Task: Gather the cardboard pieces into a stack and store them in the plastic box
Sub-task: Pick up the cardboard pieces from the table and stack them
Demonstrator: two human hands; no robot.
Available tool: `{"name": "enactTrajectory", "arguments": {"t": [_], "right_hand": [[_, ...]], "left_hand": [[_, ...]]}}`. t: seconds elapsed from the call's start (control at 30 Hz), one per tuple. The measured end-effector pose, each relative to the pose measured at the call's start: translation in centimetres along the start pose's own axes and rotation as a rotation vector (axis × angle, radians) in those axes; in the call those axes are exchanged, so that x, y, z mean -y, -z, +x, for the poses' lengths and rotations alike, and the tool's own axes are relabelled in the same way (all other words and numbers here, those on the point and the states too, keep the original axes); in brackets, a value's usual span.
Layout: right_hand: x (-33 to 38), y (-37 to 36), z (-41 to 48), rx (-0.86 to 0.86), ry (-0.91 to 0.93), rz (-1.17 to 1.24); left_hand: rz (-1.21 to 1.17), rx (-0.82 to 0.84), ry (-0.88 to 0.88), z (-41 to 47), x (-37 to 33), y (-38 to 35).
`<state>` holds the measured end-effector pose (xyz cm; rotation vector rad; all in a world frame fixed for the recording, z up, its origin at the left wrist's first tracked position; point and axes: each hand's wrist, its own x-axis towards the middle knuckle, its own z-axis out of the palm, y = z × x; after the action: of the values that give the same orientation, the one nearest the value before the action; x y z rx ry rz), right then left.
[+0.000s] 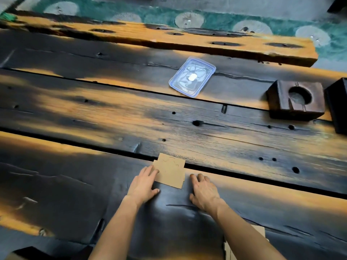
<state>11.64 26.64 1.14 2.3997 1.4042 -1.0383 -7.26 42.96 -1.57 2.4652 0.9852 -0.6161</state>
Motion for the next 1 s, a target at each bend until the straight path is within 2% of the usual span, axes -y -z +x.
{"name": "enactTrajectory", "arguments": {"t": [0.43, 0.63, 1.0], "right_hand": [[3.1, 1.5, 6.8, -0.016, -0.005, -0.049], [4.1, 1.0, 7.9, -0.035, -0.033, -0.049], [3.7, -0.1, 7.5, -0.012, -0.007, -0.041]], "left_hand": [[0.109, 0.098, -0.125, 6.9, 1.9, 2.4], [0.179, 0.081, -0.239, 7.7, 2.6, 2.8], [0.226, 0.047, -0.297, 6.8, 3.3, 1.8]]}}
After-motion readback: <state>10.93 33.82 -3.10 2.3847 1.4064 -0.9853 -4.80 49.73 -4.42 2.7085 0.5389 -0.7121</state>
